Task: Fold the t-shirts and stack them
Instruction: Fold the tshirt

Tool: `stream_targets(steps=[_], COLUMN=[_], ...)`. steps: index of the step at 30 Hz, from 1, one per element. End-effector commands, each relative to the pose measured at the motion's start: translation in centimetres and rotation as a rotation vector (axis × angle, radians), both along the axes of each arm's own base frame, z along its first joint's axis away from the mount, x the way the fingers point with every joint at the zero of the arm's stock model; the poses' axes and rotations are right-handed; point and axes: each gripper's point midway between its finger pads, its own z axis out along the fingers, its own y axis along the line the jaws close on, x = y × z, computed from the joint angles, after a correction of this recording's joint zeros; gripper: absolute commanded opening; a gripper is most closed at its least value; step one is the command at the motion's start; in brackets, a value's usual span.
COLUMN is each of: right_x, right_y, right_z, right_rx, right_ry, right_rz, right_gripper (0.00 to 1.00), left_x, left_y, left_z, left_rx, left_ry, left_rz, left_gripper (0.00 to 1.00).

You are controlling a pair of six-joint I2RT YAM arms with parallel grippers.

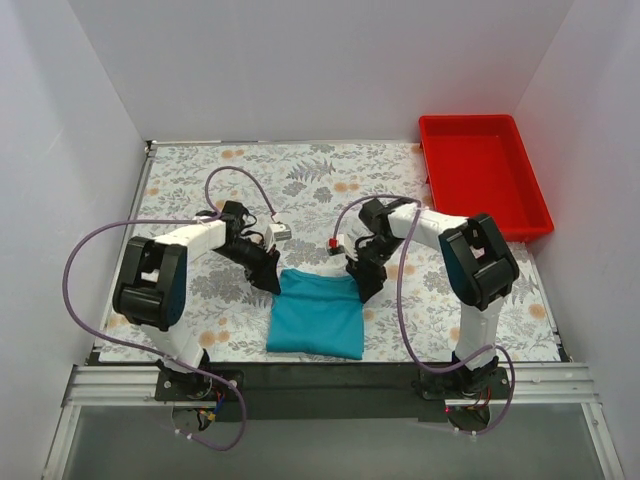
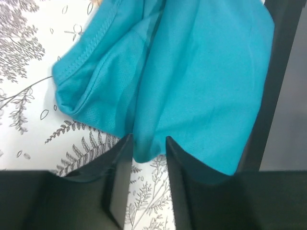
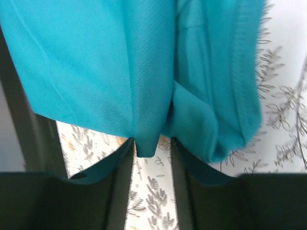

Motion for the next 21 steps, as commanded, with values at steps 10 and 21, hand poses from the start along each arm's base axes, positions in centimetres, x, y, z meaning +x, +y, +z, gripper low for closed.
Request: stream_targets(steps=[10, 21], right_x=[7.2, 9.2], right_y=[5.8, 9.0], right_z=[9.8, 6.2], right_rx=[0.305, 0.275], right_ry=[0.137, 0.414], right_rz=[-0.307, -0.522], right_gripper=[0.25, 0.13], left_x=[2.7, 1.5], left_y=[-6.0, -10.2], left_z=[8.3, 3.3], left_rx=[-0.219, -0.199], left_ry=[-0.488, -0.479], left_rz=[-0.133, -0.236], left_gripper=[0.48, 0.48])
